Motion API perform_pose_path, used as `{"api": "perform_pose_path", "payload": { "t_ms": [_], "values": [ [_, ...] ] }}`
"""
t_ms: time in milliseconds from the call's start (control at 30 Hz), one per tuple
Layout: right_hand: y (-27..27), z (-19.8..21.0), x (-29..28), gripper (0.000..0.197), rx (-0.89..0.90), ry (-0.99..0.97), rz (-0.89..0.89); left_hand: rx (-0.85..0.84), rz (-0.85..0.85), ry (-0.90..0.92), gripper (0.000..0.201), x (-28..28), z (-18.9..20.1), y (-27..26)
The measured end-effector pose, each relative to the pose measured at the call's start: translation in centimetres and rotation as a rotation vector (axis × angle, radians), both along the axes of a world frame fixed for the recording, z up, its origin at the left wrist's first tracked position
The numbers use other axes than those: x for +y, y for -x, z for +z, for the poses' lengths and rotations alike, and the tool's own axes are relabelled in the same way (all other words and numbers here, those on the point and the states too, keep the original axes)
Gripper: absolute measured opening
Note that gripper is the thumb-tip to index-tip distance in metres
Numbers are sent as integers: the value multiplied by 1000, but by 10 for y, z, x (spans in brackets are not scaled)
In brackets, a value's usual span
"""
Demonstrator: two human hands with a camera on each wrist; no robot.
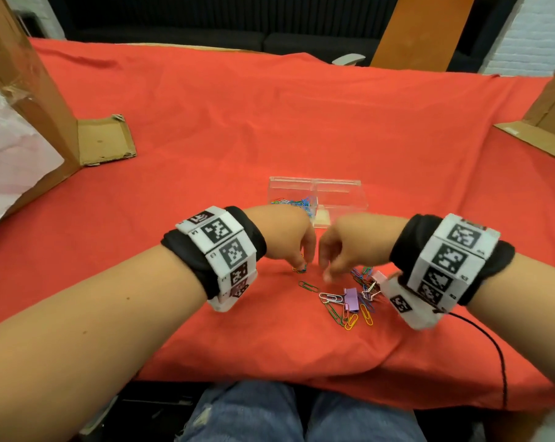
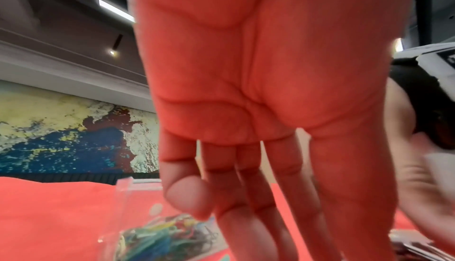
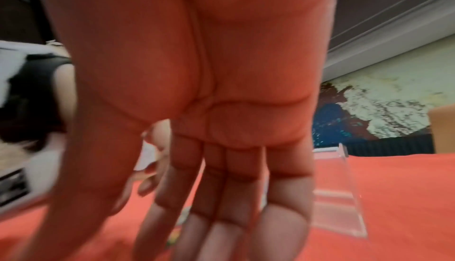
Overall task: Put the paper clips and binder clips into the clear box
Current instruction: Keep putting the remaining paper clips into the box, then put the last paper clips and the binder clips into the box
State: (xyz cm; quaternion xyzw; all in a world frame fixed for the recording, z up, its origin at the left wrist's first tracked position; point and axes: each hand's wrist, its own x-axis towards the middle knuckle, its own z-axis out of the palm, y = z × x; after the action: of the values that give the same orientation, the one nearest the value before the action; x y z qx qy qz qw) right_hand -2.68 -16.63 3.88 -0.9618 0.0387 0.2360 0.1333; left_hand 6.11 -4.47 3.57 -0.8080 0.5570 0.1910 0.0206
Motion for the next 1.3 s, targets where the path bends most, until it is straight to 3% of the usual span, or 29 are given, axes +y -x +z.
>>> {"api": "perform_pose_path", "payload": {
  "t_ms": [133,300,533,833,1000,1133,1300],
  "values": [
    [21,-14,13,41,104,42,18,-7,-34,-30,38,-4,-13,12],
    [25,-18,16,16,62,60,35,3,-17,-61,36,-7,-21,23],
    [24,-22,14,8,82,-25,-38,1,-7,-147,26,-12,-18,31],
    [8,-16,-1,11,-120,-150,-119,31,105,46,2,-2,-1,5],
    [-14,-5,-12,11,-347,-326,-302,-18,255,254,10,2,15,-23],
    [-29,4,-17,16,-411,-481,-415,-86,337,364,11,3,24,-39],
    [-44,9,-18,6,-424,-335,-463,-82,400,365,11,2,23,-53]
  ]
}}
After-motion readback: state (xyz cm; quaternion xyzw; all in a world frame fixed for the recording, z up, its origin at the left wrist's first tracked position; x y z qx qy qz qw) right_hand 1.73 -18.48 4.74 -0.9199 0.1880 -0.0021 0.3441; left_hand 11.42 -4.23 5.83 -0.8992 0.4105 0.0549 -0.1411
